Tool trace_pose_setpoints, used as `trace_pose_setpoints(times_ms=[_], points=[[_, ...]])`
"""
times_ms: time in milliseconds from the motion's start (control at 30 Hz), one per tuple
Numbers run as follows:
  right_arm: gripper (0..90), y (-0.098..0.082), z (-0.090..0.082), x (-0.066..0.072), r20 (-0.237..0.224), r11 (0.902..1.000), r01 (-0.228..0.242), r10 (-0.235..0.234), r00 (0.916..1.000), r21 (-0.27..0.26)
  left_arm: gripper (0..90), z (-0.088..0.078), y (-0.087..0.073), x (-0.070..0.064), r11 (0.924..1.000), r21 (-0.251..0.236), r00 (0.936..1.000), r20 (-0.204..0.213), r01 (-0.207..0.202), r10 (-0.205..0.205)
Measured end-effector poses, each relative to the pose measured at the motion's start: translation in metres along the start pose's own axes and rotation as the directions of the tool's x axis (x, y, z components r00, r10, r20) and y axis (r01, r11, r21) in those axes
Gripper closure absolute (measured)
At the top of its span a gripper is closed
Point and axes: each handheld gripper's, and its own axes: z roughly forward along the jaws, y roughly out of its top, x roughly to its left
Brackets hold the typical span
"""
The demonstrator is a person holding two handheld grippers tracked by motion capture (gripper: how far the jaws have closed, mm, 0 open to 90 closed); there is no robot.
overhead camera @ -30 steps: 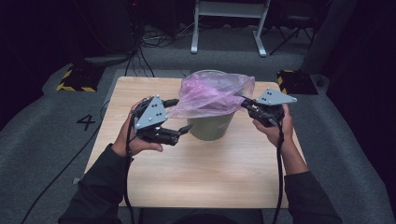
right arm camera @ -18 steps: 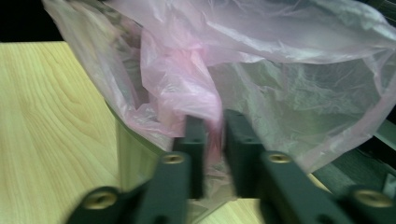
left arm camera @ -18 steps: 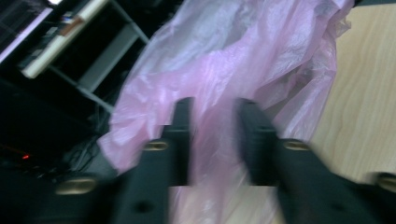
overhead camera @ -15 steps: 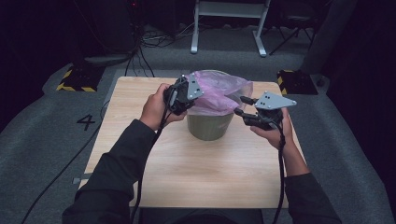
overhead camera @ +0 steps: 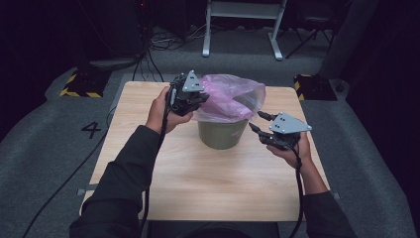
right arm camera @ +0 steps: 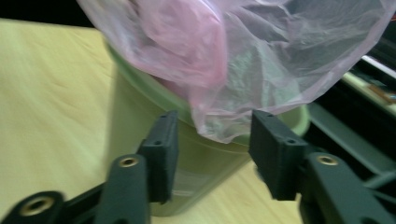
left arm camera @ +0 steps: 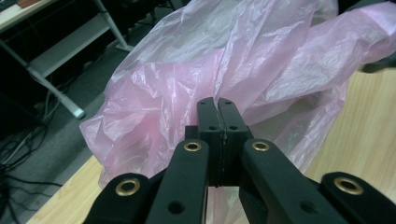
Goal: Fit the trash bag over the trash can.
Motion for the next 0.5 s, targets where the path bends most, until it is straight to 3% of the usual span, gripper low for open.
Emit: trace_pose_setpoints(times_ms=[167, 267, 500], points=[[76.4, 0.002, 0.005, 0.004, 0.026, 0.9993, 0.036, -0.035, 0.9990, -0.006, 89.9, 0.000, -0.002, 0.001, 0.9998, -0.016, 0.9996, 0.022, 0.016, -0.015], [90.0, 0.003, 0.004, 0.005, -0.004, 0.9985, 0.054, -0.054, 0.9985, -0.009, 89.9, -0.002, -0.004, 0.004, 0.9991, -0.026, 0.9992, 0.021, 0.034, -0.034], [90.0, -0.004, -0.002, -0.003, -0.023, 0.9997, 0.026, -0.026, 0.9994, 0.003, 89.9, -0.006, -0.013, 0.022, 0.9941, -0.041, 0.9949, 0.014, 0.100, -0.100]])
